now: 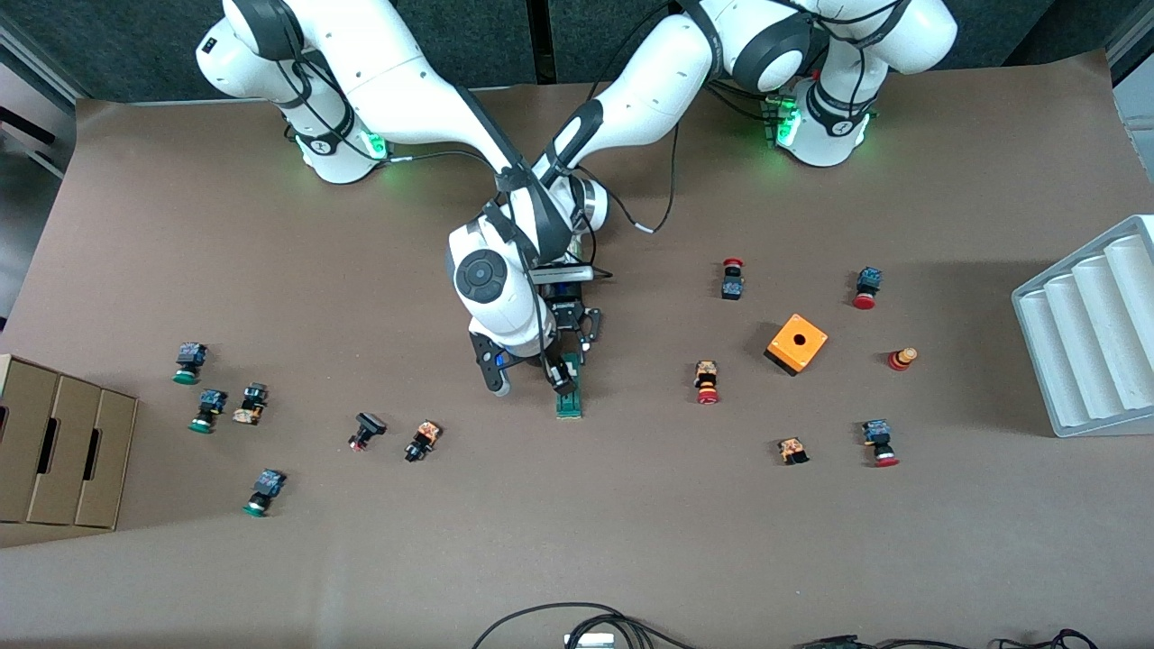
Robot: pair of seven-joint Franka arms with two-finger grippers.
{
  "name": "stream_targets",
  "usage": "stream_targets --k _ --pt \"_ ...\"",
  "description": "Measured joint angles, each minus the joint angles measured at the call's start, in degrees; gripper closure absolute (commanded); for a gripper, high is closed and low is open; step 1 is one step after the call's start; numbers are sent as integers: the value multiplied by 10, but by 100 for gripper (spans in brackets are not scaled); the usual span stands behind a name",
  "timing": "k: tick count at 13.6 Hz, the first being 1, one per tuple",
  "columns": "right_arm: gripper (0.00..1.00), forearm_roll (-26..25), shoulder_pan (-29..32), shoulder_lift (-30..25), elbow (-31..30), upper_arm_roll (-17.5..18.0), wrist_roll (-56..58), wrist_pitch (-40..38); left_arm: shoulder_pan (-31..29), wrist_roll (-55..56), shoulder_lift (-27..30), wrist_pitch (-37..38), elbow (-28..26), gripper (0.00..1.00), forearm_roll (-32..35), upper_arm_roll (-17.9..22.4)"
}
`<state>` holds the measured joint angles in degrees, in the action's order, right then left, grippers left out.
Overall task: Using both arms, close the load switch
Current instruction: 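Push the white lever down with the left gripper while the right gripper holds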
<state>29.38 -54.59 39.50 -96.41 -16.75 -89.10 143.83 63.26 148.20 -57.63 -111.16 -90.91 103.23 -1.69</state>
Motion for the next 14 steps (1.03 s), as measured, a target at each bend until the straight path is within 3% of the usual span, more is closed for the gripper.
stream_targets --k 6,11,14 --pt "42 0 -9 13 0 0 -2 20 0 0 0 2 0 43 0 0" --pt "61 0 -12 13 -2 0 -5 20 0 0 0 4 0 43 0 0" --pt "64 0 -13 11 -5 0 -6 16 0 0 -1 4 0 43 0 0"
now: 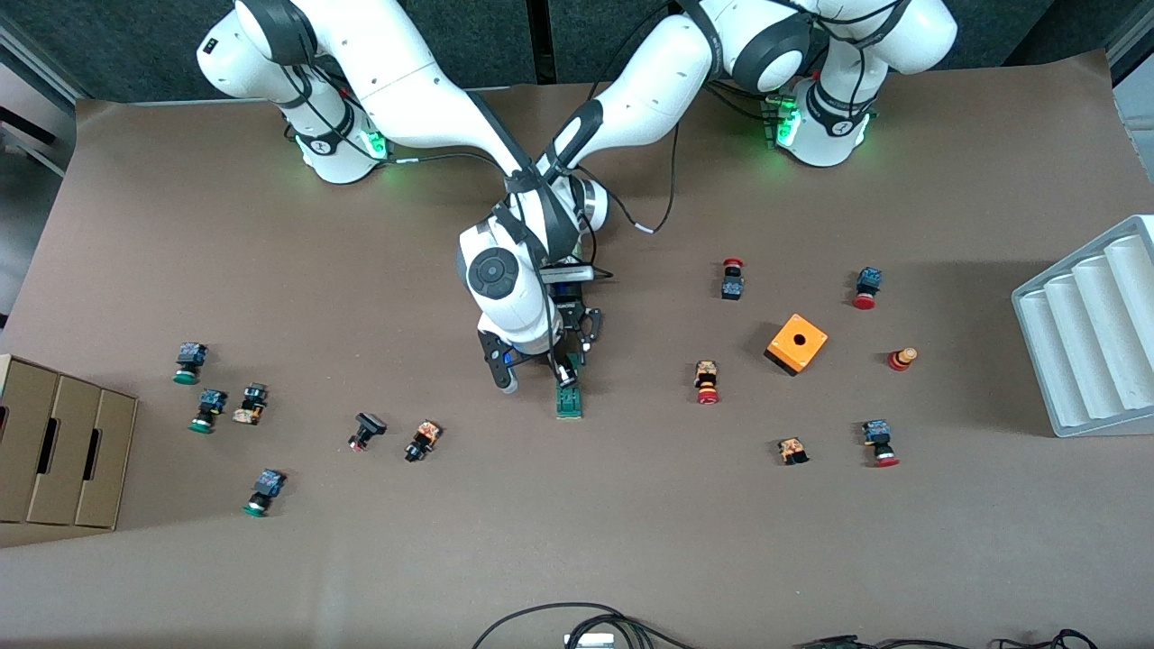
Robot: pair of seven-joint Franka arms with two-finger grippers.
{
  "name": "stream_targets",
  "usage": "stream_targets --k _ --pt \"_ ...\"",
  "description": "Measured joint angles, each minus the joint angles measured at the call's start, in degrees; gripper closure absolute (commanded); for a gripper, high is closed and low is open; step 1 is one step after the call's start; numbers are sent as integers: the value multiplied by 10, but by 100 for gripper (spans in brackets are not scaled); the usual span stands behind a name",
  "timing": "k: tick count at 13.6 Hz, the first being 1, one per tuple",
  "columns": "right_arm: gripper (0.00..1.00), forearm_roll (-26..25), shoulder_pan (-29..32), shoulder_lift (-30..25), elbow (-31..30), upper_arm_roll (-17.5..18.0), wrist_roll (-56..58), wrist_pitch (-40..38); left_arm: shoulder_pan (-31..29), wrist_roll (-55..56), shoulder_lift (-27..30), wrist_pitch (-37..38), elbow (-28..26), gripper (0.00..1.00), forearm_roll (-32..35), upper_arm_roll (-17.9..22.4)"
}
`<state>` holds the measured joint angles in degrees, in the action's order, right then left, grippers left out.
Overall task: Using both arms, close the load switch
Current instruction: 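Push the white lever down with the left gripper while the right gripper holds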
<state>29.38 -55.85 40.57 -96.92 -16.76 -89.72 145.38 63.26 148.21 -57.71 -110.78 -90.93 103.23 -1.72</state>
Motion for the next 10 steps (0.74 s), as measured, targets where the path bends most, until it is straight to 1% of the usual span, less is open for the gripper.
stream_targets --k 2,8,10 --pt "66 0 0 -2 -1 0 -1 -2 0 0 0 0 0 43 0 0" --pt "66 0 0 -11 0 -4 -2 -4 0 0 -1 0 0 43 0 0" --pt "72 0 0 -13 0 -6 -2 -3 0 0 -1 0 0 43 0 0"
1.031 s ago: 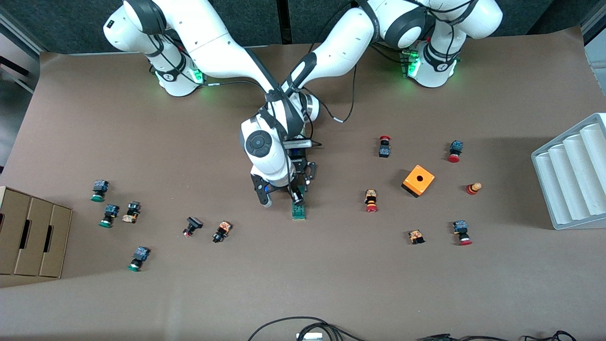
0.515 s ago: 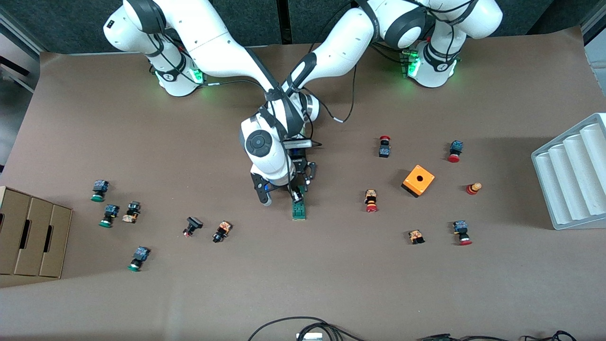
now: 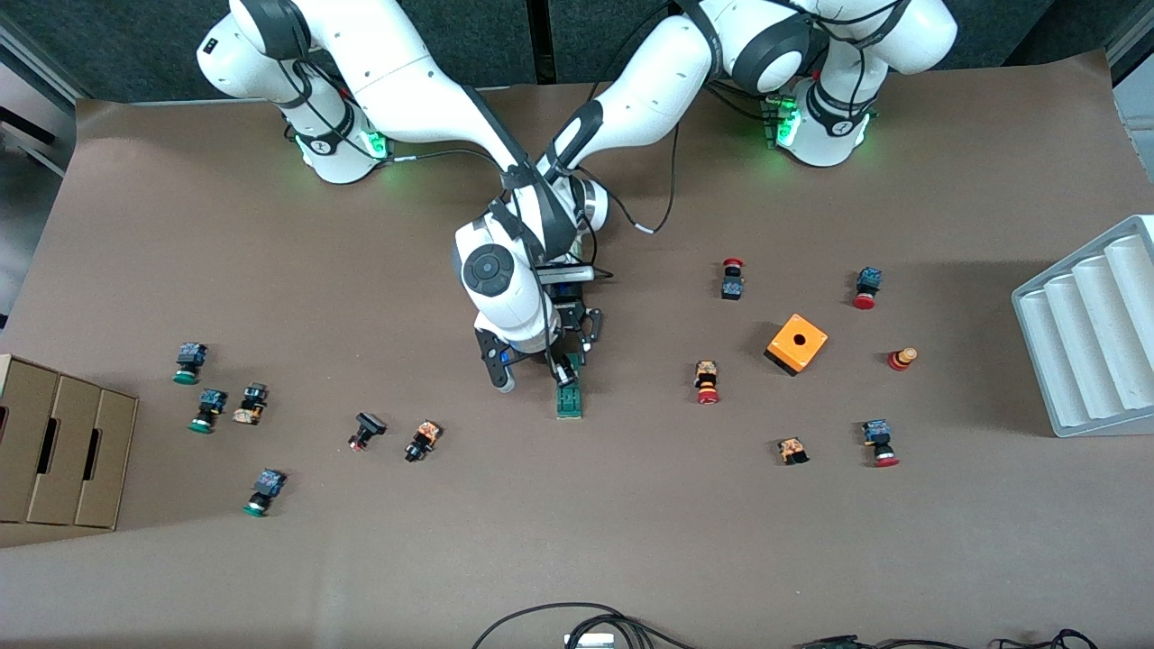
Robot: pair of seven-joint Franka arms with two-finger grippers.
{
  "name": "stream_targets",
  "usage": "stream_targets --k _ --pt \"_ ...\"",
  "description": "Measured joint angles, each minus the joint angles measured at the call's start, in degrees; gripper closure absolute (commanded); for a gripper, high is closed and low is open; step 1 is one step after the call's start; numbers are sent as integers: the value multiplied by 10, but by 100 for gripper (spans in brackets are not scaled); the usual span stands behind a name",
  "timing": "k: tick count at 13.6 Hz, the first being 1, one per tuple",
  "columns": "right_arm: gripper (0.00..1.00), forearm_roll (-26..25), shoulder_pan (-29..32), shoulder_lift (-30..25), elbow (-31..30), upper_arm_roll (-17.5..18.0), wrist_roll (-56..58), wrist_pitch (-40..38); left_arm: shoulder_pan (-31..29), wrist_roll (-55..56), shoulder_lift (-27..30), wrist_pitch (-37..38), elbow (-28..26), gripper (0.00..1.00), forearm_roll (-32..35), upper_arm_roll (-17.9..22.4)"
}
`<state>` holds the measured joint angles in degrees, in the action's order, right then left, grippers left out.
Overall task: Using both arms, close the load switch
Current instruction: 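Push the white lever down with the left gripper while the right gripper holds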
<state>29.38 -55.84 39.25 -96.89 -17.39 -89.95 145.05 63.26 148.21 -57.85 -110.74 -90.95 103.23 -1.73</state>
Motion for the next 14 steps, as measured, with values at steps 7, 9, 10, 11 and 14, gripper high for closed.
stream_targets --k 7,9,10,11,14 --pt "82 0 8 1 14 -3 0 5 0 0 -1 0 0 43 0 0" --pt "82 0 9 2 16 -3 0 5 0 0 -1 0 0 43 0 0" --pt "82 0 10 2 17 -4 -1 5 0 0 -1 0 0 43 0 0" --pt "82 0 11 2 18 -3 -2 5 0 0 -1 0 0 43 0 0" --pt "82 0 13 3 20 -3 -8 5 0 0 -1 0 0 43 0 0"
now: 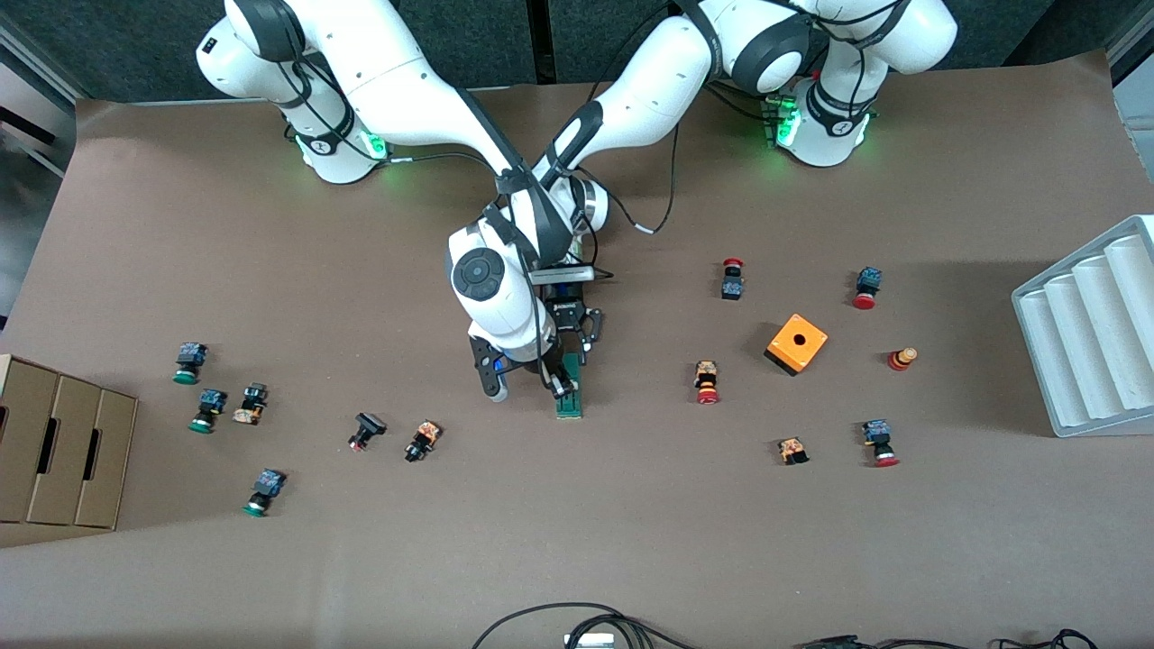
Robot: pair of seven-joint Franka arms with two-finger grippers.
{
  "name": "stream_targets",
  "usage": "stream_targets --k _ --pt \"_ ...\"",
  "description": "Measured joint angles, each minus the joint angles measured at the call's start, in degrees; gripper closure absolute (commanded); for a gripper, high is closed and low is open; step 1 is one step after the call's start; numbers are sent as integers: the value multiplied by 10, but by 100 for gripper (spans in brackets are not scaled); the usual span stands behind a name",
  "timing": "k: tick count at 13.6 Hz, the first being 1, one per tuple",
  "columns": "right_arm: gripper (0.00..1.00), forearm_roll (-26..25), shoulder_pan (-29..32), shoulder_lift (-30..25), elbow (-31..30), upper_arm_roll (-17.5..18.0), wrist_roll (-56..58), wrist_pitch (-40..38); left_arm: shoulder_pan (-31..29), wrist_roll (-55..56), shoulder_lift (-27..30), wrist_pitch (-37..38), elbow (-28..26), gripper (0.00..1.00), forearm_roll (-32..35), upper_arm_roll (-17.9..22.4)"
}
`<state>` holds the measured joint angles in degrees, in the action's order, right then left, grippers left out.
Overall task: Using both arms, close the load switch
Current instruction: 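Push the white lever down with the left gripper while the right gripper holds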
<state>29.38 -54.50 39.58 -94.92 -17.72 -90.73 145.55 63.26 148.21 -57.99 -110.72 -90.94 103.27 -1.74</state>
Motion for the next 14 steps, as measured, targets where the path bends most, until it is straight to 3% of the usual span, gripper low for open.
stream_targets --k 14 --pt "75 0 25 43 64 2 -15 -9 0 0 -1 1 0 43 1 0"
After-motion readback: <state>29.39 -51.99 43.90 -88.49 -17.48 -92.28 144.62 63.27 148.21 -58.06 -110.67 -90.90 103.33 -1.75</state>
